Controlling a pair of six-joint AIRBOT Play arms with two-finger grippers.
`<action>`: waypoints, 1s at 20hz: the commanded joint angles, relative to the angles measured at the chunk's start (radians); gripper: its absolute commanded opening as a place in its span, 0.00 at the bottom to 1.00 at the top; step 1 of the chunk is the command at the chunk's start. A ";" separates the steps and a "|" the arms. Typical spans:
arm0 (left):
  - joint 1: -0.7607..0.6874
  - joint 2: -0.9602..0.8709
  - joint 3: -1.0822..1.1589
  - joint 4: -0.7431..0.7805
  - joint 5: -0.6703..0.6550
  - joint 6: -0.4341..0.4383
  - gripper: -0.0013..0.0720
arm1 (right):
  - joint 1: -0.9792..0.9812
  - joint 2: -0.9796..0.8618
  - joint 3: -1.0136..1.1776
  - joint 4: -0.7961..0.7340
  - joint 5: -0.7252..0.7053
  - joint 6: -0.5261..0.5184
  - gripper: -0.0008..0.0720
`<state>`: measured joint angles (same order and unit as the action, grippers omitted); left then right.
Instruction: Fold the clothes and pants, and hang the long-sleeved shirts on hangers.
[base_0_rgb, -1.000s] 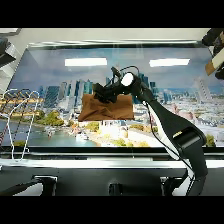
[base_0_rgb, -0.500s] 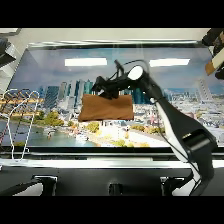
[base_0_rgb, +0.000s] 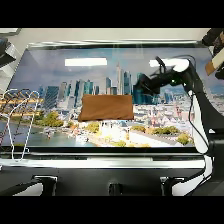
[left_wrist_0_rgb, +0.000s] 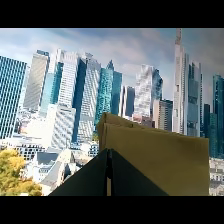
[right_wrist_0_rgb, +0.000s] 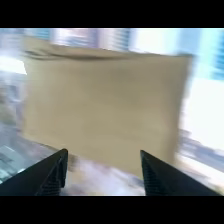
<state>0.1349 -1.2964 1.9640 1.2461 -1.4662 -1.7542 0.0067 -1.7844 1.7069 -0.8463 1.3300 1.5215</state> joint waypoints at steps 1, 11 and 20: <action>0.001 0.000 0.000 -0.001 -0.004 0.000 0.05 | -0.096 -0.063 -0.099 0.055 0.051 -0.151 0.76; 0.001 -0.001 0.000 -0.011 -0.004 -0.026 0.05 | 0.014 -0.219 -0.130 0.158 -0.006 -0.275 0.75; 0.001 -0.001 0.000 -0.011 -0.004 -0.026 0.05 | 0.046 -0.211 -0.128 0.239 -0.124 -0.281 0.05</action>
<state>0.1349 -1.2968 1.9640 1.2343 -1.4704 -1.7802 0.0498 -2.0010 1.5772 -0.6563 1.2392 1.2480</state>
